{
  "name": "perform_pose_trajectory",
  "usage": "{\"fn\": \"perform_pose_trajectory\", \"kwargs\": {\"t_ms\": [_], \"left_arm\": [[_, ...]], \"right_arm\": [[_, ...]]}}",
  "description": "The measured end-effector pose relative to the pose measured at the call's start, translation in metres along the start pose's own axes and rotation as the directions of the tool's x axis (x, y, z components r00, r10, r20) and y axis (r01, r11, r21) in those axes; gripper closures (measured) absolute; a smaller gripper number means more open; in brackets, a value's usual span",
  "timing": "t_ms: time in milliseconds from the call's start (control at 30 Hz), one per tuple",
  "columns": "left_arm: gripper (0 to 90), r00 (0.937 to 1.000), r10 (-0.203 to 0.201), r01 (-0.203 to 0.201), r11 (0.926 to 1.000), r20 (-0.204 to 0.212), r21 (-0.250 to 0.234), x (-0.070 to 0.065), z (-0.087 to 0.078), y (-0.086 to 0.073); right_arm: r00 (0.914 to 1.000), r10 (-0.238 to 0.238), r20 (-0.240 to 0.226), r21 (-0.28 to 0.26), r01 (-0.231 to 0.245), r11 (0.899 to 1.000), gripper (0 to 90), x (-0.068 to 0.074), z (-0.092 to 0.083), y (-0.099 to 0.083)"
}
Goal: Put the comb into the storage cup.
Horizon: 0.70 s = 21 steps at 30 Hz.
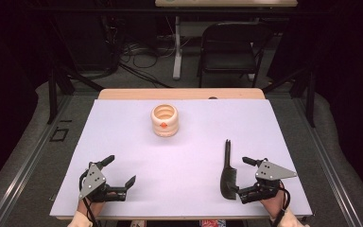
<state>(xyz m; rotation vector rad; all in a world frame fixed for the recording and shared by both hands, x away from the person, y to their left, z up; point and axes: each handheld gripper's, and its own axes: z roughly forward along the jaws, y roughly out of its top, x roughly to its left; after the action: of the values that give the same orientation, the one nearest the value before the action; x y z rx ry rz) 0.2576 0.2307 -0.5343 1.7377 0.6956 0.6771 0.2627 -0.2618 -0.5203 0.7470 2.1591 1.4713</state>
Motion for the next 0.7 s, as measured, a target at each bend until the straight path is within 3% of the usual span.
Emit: {"fn": "perform_pose_trajectory", "kwargs": {"t_ms": [700], "left_arm": [[0.0, 1.0000, 0.006, -0.006, 1.0000, 0.004, 0.001, -0.001, 0.003, 0.001]], "right_arm": [[0.9999, -0.003, 0.015, 0.047, 0.002, 0.999, 0.0, -0.010, 0.019, 0.007]]}}
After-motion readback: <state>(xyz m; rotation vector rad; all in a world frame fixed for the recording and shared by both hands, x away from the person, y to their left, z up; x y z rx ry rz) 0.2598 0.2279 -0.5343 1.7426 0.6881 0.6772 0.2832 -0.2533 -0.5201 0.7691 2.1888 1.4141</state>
